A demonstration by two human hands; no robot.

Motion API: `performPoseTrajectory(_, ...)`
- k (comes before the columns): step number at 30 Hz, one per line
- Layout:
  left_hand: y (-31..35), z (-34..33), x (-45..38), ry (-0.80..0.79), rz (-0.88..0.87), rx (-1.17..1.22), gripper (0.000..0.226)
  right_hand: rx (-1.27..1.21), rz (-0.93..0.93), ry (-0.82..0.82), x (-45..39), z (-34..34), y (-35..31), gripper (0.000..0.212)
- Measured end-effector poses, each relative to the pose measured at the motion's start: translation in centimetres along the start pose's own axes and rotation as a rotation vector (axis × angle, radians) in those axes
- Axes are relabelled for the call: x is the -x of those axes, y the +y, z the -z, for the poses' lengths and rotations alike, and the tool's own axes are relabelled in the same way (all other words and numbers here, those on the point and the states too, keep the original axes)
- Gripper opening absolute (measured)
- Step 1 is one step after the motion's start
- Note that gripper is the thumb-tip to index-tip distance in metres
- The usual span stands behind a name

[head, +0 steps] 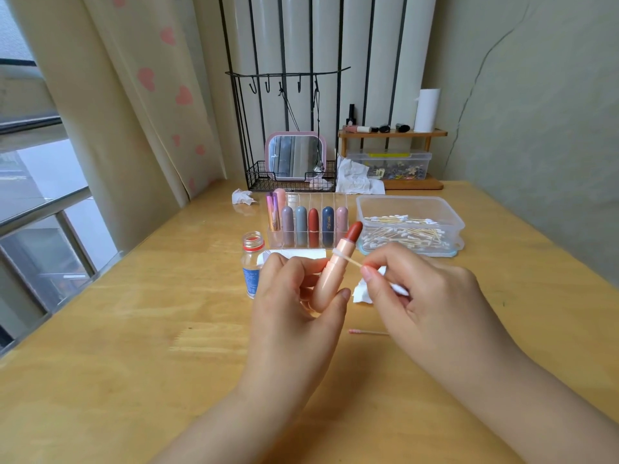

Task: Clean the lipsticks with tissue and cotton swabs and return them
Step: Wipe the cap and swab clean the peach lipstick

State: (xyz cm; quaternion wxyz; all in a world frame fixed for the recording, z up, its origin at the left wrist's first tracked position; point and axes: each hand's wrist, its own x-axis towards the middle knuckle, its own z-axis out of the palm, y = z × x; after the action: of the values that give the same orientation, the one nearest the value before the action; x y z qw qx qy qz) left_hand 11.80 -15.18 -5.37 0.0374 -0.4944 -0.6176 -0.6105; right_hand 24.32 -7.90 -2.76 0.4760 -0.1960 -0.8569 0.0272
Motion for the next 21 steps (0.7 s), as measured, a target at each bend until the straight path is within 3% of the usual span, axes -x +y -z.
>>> performPoseTrajectory(21,-0.23,0.05,0.06,0.001,-0.049,-0.051,0.018,-0.004,-0.015,0.006,-0.26,0.37,0.15,0.019)
